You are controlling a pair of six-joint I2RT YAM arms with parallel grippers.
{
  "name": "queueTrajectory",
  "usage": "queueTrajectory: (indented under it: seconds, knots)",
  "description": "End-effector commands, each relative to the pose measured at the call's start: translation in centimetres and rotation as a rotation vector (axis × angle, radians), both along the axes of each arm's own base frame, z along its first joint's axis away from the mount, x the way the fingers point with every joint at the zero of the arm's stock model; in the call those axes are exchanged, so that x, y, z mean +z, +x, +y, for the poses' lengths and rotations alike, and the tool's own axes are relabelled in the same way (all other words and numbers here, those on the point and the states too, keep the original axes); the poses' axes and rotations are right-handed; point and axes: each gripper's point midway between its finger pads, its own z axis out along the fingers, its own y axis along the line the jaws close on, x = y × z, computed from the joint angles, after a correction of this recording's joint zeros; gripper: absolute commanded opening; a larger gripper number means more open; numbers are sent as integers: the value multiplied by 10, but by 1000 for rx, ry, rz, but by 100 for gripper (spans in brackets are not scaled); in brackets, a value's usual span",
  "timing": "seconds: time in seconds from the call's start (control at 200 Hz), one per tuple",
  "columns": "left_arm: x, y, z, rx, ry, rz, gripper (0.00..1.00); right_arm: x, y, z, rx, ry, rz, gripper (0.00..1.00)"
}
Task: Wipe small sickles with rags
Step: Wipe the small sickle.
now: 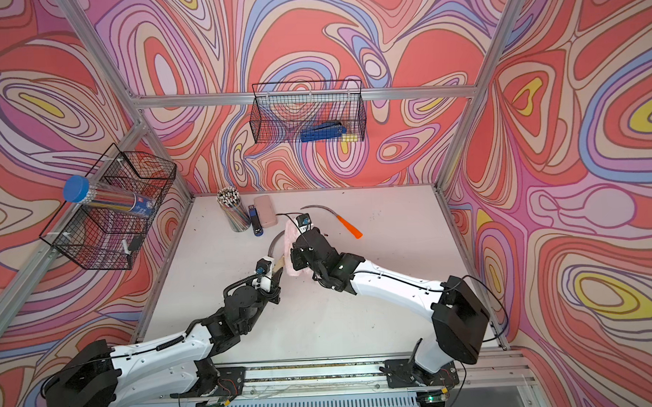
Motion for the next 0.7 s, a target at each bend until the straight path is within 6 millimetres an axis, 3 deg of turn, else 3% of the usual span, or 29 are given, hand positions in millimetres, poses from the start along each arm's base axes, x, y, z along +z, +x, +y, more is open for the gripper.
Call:
queueTrajectory:
  seconds: [0.0,0.205,0.365,0.556,0.581,0.696]
  knots:
    - [5,-1,-2,-8,-19,-15,0,36,3,-7,-18,-7,-70,0]
    - [6,-2,-1,-8,-22,-16,0,64,2,-8,-12,-2,-97,0]
    - [6,-3,-1,-17,-27,-16,0,72,13,16,51,9,-90,0]
    - [7,-4,-1,-18,-30,-18,0,39,28,65,160,-9,0,0]
    - [7,-4,0,-18,-30,-18,0,20,33,72,161,-36,30,0]
    - [9,-5,1,-16,-36,-23,0,-17,52,82,144,-112,97,0]
